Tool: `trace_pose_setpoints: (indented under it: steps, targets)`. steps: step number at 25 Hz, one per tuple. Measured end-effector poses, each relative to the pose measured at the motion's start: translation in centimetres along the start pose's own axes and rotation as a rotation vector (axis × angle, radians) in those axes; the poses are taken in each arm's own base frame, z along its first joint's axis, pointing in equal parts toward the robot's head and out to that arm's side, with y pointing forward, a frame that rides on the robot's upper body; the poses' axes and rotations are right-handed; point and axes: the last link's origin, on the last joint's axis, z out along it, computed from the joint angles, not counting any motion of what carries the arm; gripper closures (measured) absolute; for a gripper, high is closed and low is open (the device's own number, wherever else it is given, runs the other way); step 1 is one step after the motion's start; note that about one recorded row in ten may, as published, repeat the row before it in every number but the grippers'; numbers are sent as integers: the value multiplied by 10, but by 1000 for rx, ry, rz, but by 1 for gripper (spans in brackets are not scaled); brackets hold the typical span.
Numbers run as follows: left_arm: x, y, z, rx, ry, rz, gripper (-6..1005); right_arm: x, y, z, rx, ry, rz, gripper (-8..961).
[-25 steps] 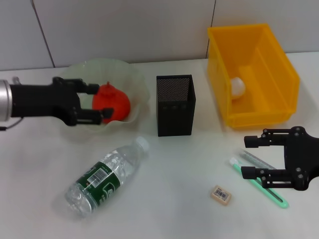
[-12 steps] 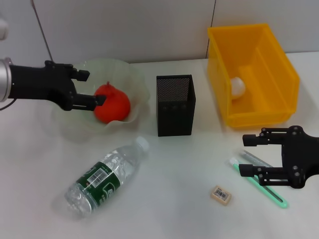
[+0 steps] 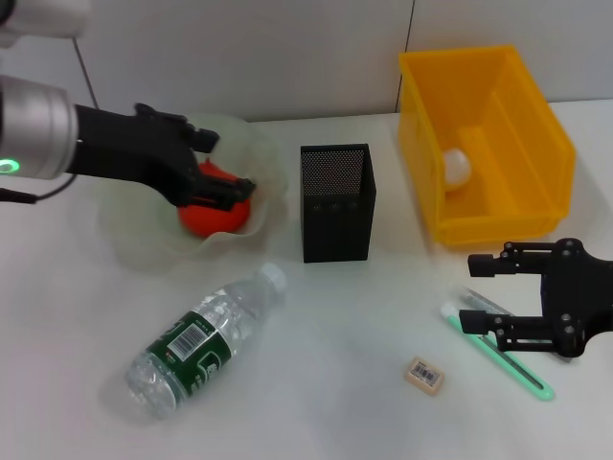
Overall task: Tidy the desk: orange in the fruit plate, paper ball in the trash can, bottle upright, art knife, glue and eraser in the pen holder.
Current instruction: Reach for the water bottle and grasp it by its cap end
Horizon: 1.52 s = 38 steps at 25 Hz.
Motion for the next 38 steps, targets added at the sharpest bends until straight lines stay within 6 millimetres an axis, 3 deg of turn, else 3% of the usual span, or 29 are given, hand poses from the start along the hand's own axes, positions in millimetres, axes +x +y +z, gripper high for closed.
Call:
trace_pose_setpoints:
  steps: [21, 38]
  targets:
    - [22, 34, 22, -25, -103, -68, 238, 7, -2, 3, 8, 4, 19, 280]
    - [10, 52, 42, -43, -183, -120, 239, 17, 3, 2, 1, 42, 46, 280]
